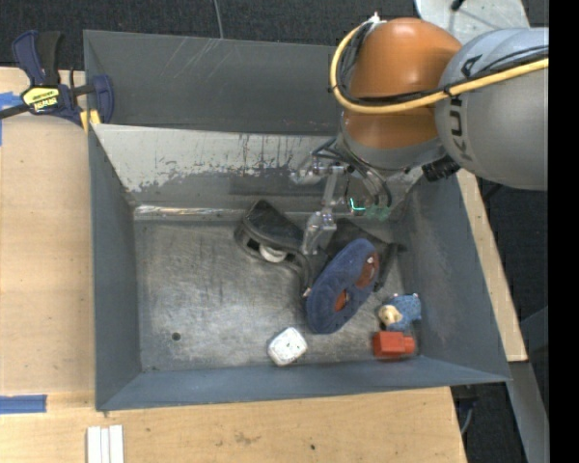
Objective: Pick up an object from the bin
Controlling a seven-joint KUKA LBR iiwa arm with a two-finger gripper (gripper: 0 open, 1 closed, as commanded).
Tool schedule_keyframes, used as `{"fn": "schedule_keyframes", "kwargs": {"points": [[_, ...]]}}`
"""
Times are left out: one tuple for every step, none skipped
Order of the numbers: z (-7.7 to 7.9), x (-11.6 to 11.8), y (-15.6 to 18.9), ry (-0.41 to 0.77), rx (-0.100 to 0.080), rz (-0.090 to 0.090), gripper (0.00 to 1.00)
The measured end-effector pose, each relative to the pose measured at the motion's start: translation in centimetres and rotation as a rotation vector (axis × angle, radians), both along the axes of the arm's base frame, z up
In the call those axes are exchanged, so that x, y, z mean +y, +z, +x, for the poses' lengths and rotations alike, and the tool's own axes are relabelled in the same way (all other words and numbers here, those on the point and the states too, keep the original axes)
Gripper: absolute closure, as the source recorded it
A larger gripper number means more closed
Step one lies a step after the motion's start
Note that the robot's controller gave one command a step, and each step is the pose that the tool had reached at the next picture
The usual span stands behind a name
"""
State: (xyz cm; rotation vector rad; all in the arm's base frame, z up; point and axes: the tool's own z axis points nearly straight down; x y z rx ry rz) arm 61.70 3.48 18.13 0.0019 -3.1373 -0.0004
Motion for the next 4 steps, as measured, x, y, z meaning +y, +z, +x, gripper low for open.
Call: {"fn": "schedule_keyframes", "kwargs": {"points": [[-0.6,1.3,-8.9,-0.183,-0.016,0.000,0.00],[-1.6,2.1,-7.9,-0.520,-0.009,0.000,0.00],[-1.0,3.0,-7.1,-0.735,-0.009,0.000,0.00],[-1.2,3.6,-10.4,-1.079,0.010,0.005,0.00]]}}
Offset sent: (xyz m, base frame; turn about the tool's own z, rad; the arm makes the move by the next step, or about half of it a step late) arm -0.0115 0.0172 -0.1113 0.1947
